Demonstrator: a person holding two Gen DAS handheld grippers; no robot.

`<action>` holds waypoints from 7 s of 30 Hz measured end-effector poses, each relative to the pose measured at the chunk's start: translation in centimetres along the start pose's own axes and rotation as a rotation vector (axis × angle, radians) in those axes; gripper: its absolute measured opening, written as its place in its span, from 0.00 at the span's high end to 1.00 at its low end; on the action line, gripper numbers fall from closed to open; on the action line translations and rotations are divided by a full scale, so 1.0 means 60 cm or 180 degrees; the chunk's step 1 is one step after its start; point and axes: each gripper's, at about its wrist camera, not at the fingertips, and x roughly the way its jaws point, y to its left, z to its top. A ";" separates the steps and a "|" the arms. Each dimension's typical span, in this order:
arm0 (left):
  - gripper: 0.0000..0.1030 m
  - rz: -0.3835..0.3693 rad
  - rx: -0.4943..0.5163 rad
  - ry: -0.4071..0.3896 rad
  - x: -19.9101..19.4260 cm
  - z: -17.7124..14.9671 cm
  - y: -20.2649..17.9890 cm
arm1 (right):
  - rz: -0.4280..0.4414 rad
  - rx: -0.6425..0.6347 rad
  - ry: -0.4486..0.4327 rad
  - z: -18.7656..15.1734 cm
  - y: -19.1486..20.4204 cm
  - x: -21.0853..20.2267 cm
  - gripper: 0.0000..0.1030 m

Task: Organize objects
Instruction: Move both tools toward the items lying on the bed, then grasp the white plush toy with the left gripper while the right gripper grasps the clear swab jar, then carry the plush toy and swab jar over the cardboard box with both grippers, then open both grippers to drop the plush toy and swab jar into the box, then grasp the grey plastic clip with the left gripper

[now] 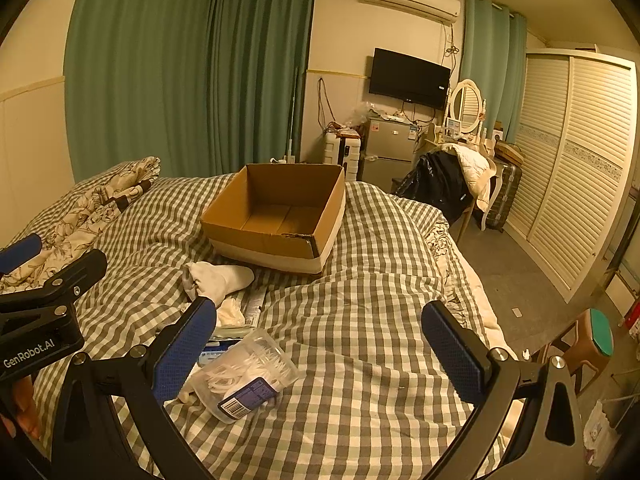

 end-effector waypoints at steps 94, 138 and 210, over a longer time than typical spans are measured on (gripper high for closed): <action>0.34 -0.0233 0.0243 0.0772 0.122 -0.084 0.038 | 0.0077 -0.0051 0.1121 -0.073 0.079 0.188 0.00; 0.34 -0.0620 0.0096 0.0290 0.107 0.073 -0.008 | 0.0556 -0.0275 0.0104 0.069 0.052 0.066 0.35; 0.15 -0.0155 0.0515 0.1257 0.244 -0.101 0.003 | 0.0519 -0.0284 0.0726 -0.010 0.030 0.216 0.11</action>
